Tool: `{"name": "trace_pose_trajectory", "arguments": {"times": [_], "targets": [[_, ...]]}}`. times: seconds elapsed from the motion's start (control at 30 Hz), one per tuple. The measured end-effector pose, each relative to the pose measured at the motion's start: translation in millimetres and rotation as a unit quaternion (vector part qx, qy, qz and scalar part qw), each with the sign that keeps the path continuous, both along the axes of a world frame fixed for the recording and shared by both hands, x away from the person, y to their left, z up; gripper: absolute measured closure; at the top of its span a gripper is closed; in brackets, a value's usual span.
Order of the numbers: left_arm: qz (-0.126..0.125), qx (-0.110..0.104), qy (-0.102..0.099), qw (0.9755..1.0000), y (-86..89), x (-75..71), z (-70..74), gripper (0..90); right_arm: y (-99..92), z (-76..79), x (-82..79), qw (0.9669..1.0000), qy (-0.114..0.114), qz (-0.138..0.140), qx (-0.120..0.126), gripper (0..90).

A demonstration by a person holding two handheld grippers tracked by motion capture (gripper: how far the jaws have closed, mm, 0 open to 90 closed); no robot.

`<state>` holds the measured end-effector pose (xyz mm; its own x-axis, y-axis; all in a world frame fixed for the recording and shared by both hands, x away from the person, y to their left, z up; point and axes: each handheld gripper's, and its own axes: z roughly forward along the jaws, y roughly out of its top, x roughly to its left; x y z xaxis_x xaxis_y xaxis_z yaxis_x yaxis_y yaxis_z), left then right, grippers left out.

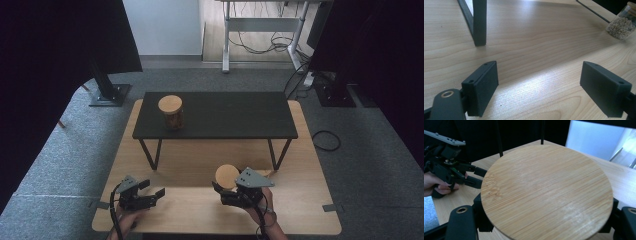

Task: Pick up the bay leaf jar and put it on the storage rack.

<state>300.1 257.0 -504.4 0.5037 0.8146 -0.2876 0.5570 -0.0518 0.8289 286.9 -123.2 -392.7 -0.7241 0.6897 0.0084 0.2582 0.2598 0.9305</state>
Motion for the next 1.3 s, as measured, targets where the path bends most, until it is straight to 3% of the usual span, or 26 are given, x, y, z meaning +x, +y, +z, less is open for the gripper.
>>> {"name": "trace_pose_trajectory", "arguments": {"times": [0.3, 0.83, 1.3], "targets": [[0.000, 0.001, 0.001, 1.0000, -0.2, 0.0, 0.1, 14.5, -1.5, 10.1, 0.2, 0.9997, -0.012, 0.019, 0.009, 24.6], [0.000, 0.003, 0.001, 1.0000, -1.0, 0.1, 0.1, 14.6, -4.6, 31.9, 3.7, 0.9993, -0.030, 0.017, 0.012, 24.6], [0.001, 0.002, 0.002, 1.0000, -0.7, -0.1, 0.1, 14.6, -6.4, 39.7, 18.7, 0.9992, -0.019, 0.016, 0.030, 24.8]]}}
